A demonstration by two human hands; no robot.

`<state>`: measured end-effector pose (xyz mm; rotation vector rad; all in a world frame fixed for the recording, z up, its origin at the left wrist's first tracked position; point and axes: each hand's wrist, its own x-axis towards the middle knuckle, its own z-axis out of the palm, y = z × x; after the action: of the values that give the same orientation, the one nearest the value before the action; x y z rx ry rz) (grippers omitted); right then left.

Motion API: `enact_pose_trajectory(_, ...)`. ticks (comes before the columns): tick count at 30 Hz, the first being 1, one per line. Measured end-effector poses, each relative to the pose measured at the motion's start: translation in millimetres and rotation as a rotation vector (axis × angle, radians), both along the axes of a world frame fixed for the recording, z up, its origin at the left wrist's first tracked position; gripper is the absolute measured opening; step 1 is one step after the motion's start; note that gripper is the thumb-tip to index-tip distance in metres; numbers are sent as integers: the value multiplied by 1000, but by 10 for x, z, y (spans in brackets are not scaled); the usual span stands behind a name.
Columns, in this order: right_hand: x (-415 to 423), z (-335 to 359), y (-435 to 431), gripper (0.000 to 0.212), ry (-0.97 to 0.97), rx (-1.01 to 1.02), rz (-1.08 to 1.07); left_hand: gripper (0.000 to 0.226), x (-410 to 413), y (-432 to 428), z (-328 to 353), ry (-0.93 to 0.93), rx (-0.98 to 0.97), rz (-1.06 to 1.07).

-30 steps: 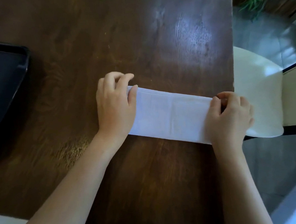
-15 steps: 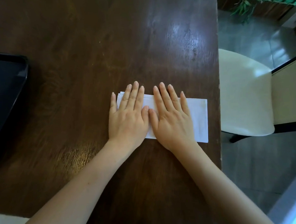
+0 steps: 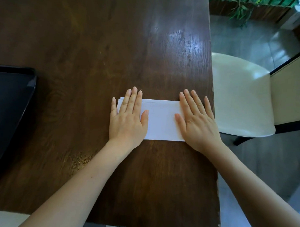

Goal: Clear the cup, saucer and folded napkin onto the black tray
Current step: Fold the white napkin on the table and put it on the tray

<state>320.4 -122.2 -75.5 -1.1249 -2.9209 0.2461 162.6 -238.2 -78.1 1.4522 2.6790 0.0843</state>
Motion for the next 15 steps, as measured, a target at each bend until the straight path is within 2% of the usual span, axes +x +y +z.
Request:
enact_pose_trajectory(6, 63, 11, -5, 61, -11, -30, 43, 68, -43, 0, -21, 24, -13, -50)
enact_pose_trajectory(15, 481, 96, -280, 63, -104, -74, 113, 59, -358, 74, 11, 56, -68, -357)
